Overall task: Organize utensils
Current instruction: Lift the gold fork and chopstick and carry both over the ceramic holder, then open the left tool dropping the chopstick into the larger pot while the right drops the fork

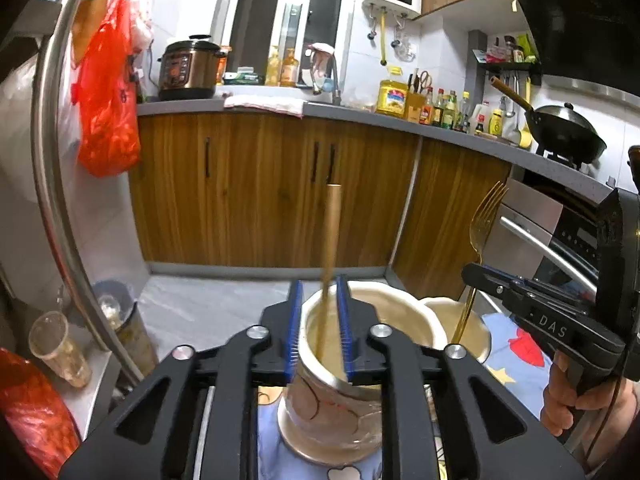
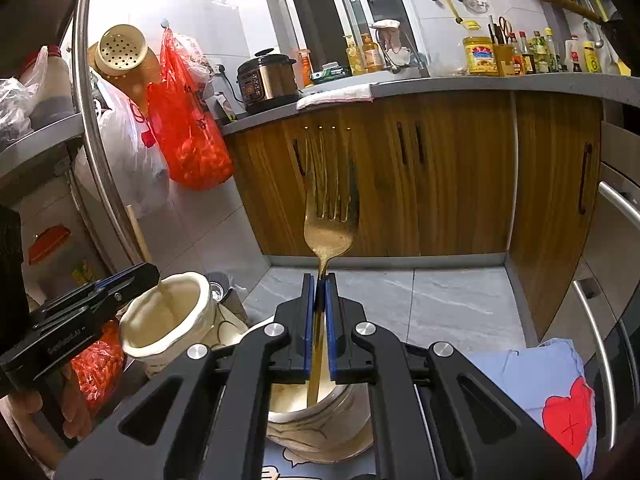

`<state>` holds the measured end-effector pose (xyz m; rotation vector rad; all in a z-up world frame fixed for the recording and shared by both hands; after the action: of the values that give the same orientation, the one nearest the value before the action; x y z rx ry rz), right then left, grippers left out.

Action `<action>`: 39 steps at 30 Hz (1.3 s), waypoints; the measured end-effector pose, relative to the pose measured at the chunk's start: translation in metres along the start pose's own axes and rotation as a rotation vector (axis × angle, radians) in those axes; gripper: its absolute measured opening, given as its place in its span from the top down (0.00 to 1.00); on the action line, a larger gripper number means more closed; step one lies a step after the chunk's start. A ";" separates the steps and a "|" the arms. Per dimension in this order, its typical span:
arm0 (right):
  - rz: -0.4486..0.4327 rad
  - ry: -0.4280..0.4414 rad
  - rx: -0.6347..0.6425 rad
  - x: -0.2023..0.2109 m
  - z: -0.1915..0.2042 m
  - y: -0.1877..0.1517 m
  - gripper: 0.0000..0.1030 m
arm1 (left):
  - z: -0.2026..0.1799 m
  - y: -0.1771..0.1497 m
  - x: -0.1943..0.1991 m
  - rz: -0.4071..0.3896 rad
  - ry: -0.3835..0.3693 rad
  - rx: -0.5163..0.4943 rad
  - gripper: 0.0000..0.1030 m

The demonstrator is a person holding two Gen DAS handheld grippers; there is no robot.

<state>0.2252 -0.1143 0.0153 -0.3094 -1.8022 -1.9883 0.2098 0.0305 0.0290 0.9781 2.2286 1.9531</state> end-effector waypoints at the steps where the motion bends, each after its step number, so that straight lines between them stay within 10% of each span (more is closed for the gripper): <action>1: -0.001 -0.003 0.000 -0.002 0.000 0.000 0.95 | 0.000 0.000 0.000 0.001 0.002 0.001 0.81; 20: 0.024 -0.018 -0.050 -0.019 -0.015 0.000 0.90 | -0.004 0.000 0.001 -0.014 -0.002 0.010 0.58; 28: -0.004 -0.037 -0.061 0.010 -0.024 0.013 0.67 | -0.006 0.009 0.018 -0.017 0.032 0.022 0.35; 35: -0.009 -0.060 -0.040 0.060 -0.022 0.010 0.14 | -0.013 0.007 0.053 0.014 0.084 0.033 0.13; 39: 0.016 -0.081 -0.021 0.085 -0.024 -0.004 0.05 | -0.016 0.004 0.073 0.015 0.140 0.026 0.06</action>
<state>0.1511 -0.1516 0.0464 -0.4160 -1.8225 -2.0117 0.1460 0.0504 0.0633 0.8902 2.3300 2.0648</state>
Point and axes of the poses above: each gripper's, at about its wrist camera, not at the fingertips, and x roughly against the way its jaws point, z to its left, y to its top, the point moved 10 cm from there along -x, roughly the way its jaws point, and after that the axes turned 14 degrees about -y, right-handed, at the moved point
